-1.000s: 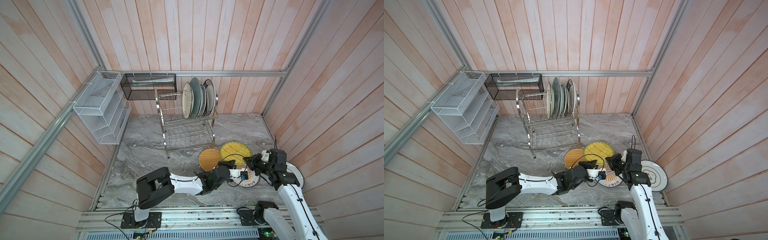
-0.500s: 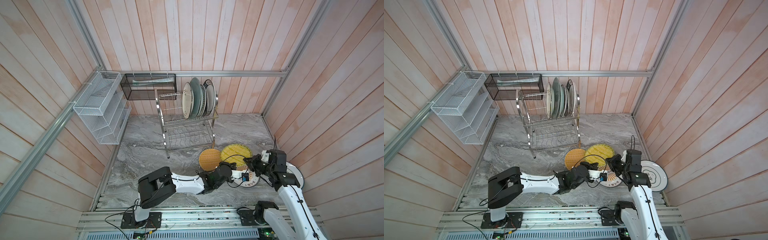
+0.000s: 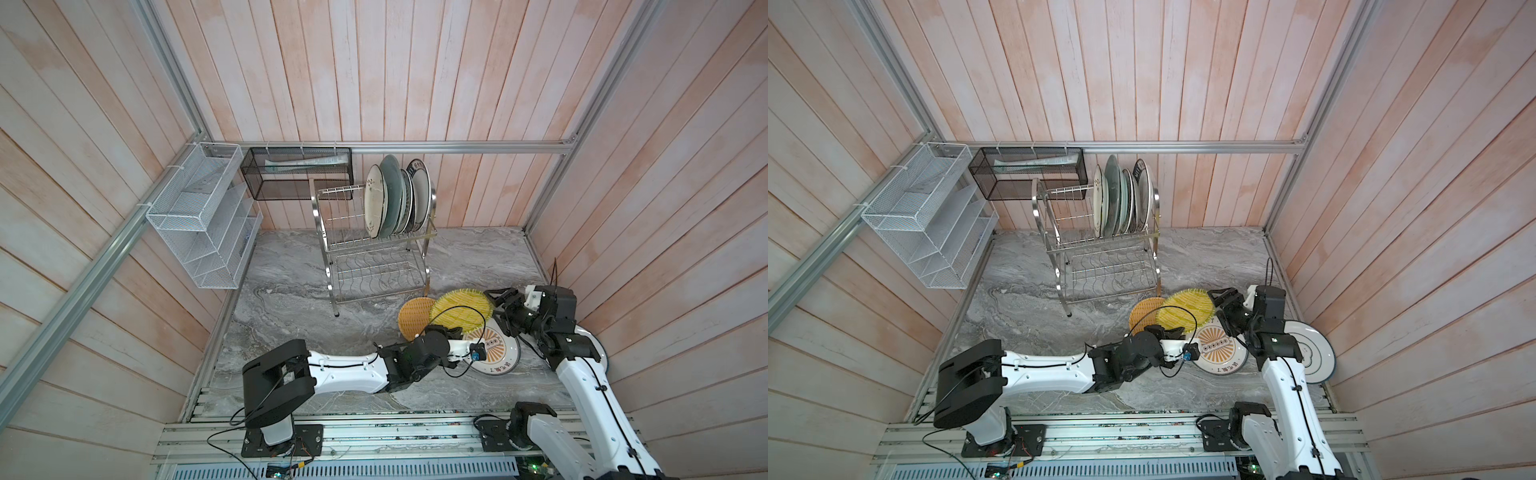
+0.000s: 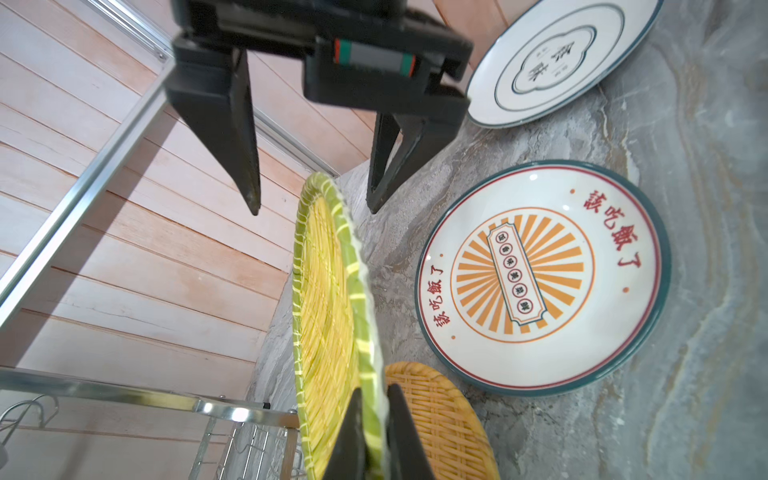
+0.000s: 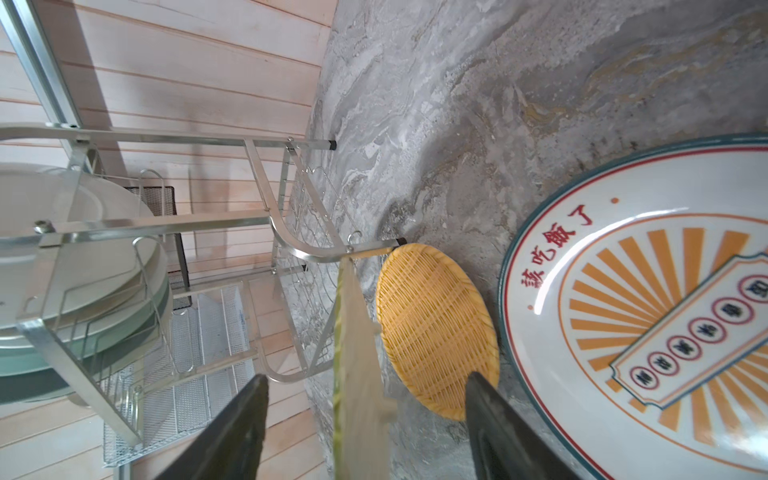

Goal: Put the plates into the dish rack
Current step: 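Lift the bamboo tray with the left gripper while the right gripper releases it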

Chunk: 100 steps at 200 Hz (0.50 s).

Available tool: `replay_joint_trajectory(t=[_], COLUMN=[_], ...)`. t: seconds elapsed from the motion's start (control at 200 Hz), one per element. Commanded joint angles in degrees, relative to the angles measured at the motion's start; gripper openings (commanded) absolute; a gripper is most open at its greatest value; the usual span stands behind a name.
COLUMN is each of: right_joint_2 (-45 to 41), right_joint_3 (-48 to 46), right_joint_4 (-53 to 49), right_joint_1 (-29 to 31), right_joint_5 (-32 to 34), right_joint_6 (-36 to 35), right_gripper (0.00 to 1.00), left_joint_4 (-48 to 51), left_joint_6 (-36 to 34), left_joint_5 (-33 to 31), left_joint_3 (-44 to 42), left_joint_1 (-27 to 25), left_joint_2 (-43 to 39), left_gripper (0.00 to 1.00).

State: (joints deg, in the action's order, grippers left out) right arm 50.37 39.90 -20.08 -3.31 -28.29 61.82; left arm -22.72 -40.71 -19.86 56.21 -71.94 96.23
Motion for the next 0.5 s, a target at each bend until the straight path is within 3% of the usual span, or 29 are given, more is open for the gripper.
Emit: replay_joint_trajectory(t=[0.0,0.135,0.25,0.495], right_joint_2=[1.58,2.43,1.70,-0.97], right_joint_3=[3.55,5.14,4.10,-0.41], right_joint_4=[3.93,6.40,10.79,20.65], right_joint_1=[-0.11,-0.27,-0.34,-0.33], right_joint_5=[1.92,4.48,4.66,1.93], right_joint_6=[-3.37,-7.82,-10.54,-17.13], right_gripper=[0.82,0.87,0.98,0.98], left_joint_4=[0.59,6.20,10.17,13.63], left_joint_6=[4.95,12.19,19.31,32.99], left_joint_5=[1.32,3.86,6.58,8.86], left_joint_3=[-1.74,-3.56,-4.77,-3.20], left_joint_1=[-1.04,-2.14,-2.58,-2.76], left_joint_2=[-5.70,-13.20,-20.15,-32.43], left_gripper=[0.00,0.00,0.00,0.00])
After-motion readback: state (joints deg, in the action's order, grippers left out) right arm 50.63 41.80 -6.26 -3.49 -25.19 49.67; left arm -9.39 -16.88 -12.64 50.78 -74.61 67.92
